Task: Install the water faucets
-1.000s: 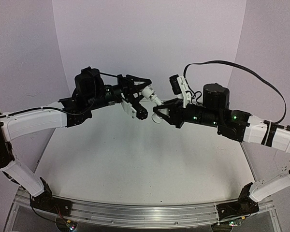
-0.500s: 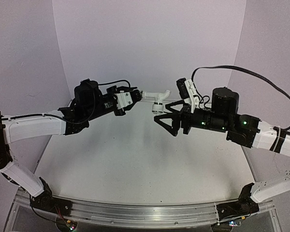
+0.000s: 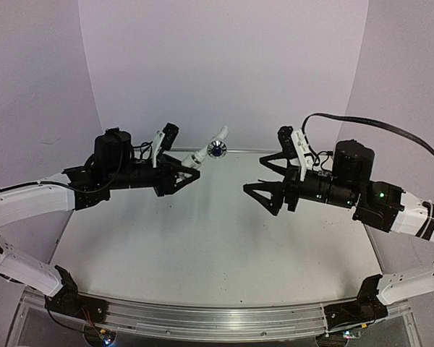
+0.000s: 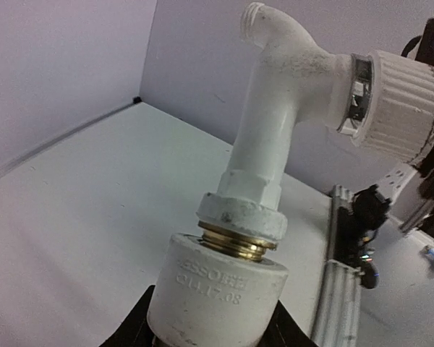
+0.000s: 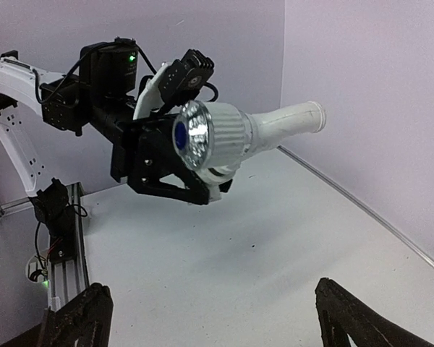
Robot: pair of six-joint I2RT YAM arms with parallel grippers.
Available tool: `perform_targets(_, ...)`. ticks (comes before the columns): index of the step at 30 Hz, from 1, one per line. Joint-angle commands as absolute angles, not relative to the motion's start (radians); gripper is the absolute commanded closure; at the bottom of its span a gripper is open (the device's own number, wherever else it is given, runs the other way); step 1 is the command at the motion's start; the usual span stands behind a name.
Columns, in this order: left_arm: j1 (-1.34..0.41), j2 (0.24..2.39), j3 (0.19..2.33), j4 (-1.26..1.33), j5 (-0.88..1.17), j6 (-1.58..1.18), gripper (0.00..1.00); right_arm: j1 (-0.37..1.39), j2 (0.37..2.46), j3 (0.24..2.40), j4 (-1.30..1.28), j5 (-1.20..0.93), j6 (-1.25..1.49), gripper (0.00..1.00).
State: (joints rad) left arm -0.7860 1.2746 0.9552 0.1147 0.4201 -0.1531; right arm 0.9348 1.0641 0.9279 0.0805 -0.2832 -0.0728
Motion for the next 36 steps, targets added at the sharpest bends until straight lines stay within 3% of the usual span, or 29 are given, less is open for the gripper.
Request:
perform_targets(1, -0.787, 1.242, 1.008, 0.030, 0.735, -0.567, 1.00, 0.938, 1.020, 0.919, 0.092, -0.347, -0.275, 0.02)
perform_targets(7, -0.802, 1.311, 0.973, 0.015, 1.088, -0.800, 1.00, 0.938, 1.042, 0.914, 0.085, -0.473, -0.661, 0.02)
perform_targets(18, -0.851, 1.289, 0.916, -0.060, 1.109, -0.785, 1.00, 0.938, 1.291, 1.085, 0.019, -0.634, -0.726, 0.02)
perform_targets(32, -0.853, 1.308, 0.937, -0.192, 1.063, -0.660, 1.00, 0.938, 1.413, 1.196, -0.112, -0.801, -0.597, 0.41)
perform_targets(36, -0.853, 1.301, 0.952, -0.211, 1.049, -0.638, 1.00, 0.939, 1.427, 1.204, -0.115, -0.832, -0.562, 0.48)
